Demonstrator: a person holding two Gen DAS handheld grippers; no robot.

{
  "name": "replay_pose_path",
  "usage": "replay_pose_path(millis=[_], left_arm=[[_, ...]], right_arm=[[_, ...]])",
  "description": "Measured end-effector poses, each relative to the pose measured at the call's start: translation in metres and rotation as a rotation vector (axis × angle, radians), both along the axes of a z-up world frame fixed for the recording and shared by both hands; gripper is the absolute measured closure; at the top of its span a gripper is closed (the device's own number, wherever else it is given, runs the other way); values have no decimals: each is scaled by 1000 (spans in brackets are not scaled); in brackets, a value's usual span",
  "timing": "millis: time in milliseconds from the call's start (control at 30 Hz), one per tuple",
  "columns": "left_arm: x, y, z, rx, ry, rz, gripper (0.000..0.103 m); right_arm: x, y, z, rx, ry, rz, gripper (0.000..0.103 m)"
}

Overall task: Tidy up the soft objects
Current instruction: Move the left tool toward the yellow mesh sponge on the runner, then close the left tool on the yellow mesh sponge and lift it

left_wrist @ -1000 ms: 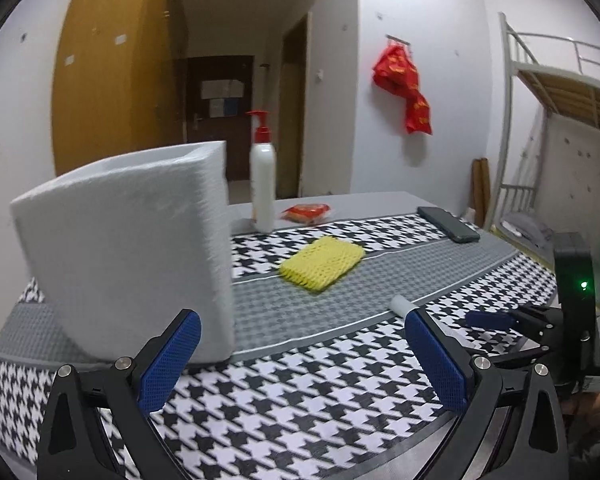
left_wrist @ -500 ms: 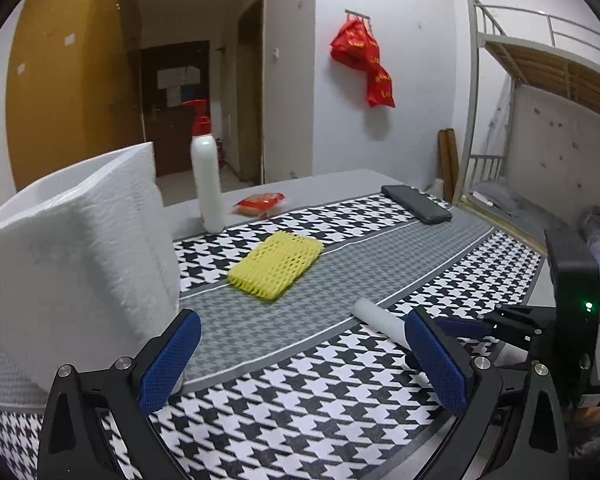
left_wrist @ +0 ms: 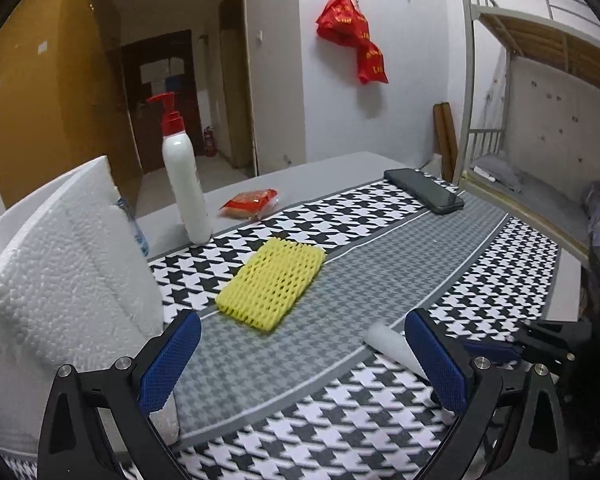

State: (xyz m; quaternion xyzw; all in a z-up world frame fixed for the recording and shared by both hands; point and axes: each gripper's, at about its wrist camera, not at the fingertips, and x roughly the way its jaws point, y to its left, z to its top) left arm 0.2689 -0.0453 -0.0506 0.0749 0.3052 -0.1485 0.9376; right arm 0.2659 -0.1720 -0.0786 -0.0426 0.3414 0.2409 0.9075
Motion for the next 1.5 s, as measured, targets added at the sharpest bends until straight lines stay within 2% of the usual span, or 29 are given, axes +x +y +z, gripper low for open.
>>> replay_pose_path(millis=[233,433,533,700,733,800,867,1033,1333,1500], left_arm=[[24,-8,-9,25,53,1,2],[48,-9,-20,56,97,9,12],[58,-9,-28,69,117,8,15],[67,-9,-39,96,133,3,15],[70,-8,-41,97,137,1,15],[75,-6,-44,94,152,5,15],[79,-4,-46,85,161,3,15],[85,1,-48,54,178,4,15],[91,1,-48,40,183,7,16],[98,7,-52,25,225,33,29]], right_arm=[[0,-3,0,16,2,11,53],[-1,-3,0,13,-4,19,53],[-1,-4,0,-4,-11,7,65],[-5,1,0,-43,-30,33,68],[-6,2,-1,-54,-36,35,70],[-5,2,-1,-59,-42,43,80],[-5,2,0,-57,-41,55,83],[-2,-9,4,16,-22,60,88],[2,-37,13,113,0,14,88],[-1,-50,21,148,-9,-13,88]])
